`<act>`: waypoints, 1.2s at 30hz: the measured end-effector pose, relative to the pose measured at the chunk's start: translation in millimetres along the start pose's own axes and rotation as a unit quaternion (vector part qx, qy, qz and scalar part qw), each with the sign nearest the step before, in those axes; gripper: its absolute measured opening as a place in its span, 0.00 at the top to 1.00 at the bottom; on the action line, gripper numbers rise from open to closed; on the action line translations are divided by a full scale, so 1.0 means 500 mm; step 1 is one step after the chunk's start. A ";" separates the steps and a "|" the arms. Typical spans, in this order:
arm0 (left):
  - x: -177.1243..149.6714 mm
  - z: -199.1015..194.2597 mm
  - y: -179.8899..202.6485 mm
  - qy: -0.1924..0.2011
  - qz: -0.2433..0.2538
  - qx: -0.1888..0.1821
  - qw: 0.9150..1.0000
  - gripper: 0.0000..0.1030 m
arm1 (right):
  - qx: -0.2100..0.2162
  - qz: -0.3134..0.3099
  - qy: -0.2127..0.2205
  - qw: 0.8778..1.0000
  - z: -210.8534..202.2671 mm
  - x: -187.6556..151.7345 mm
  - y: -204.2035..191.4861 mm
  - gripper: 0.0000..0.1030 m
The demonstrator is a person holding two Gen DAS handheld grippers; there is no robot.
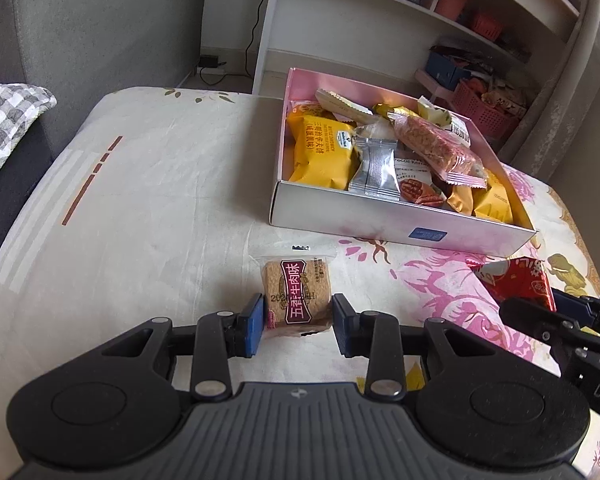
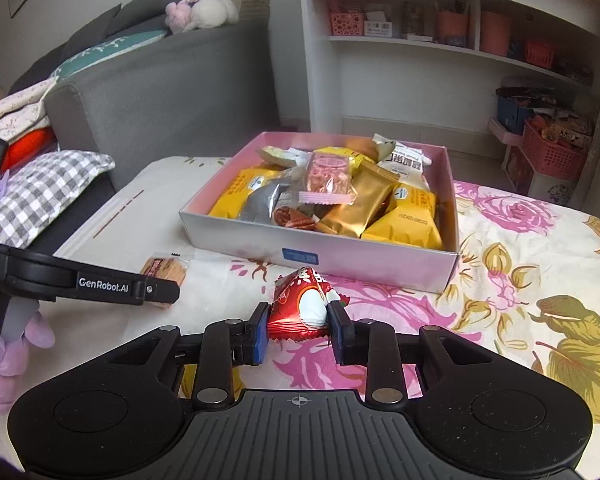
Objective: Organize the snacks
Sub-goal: 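Carry the cake pack and red candy packet into the box and open both tools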
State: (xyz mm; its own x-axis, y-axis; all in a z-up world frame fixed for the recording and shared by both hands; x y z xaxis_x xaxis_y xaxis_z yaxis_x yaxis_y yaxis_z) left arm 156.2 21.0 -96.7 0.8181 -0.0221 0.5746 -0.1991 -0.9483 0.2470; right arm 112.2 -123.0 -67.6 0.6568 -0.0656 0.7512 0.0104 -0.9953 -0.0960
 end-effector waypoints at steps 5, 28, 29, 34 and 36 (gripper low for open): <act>0.011 -0.019 0.010 0.014 0.003 -0.008 1.000 0.69 | -0.010 0.030 0.019 0.999 -0.019 0.024 0.035 0.72; 0.124 -0.015 0.056 0.145 0.027 -0.022 0.989 0.69 | -0.010 0.137 0.066 0.988 0.056 0.097 0.134 0.72; 0.128 -0.009 0.059 0.148 0.032 -0.021 0.988 0.69 | -0.010 0.137 0.067 0.988 0.062 0.098 0.134 0.72; 0.139 0.021 0.058 0.156 0.043 -0.010 0.987 0.69 | -0.019 0.131 0.071 0.989 0.094 0.102 0.141 0.72; 0.140 0.031 0.052 0.157 0.042 -0.008 0.987 0.69 | -0.021 0.135 0.075 0.988 0.103 0.105 0.146 0.72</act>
State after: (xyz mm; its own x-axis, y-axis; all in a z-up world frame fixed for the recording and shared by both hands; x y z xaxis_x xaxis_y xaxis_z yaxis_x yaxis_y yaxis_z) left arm 216.6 -10.1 -61.9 0.5911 0.0012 0.8066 -0.2690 -0.9425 0.1985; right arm 186.2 -195.5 -68.7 0.5119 -0.3359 0.7906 -0.1826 -0.9419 -0.2820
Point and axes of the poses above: each gripper's, at about its wrist camera, not at the fingertips, and z roughly the way its jaws point, y to its right, x to its top, the point moved 9 cm from there along z, roughly the way its jaws point, and after that the axes turned 3 degrees about -x, right-handed, at the moved point
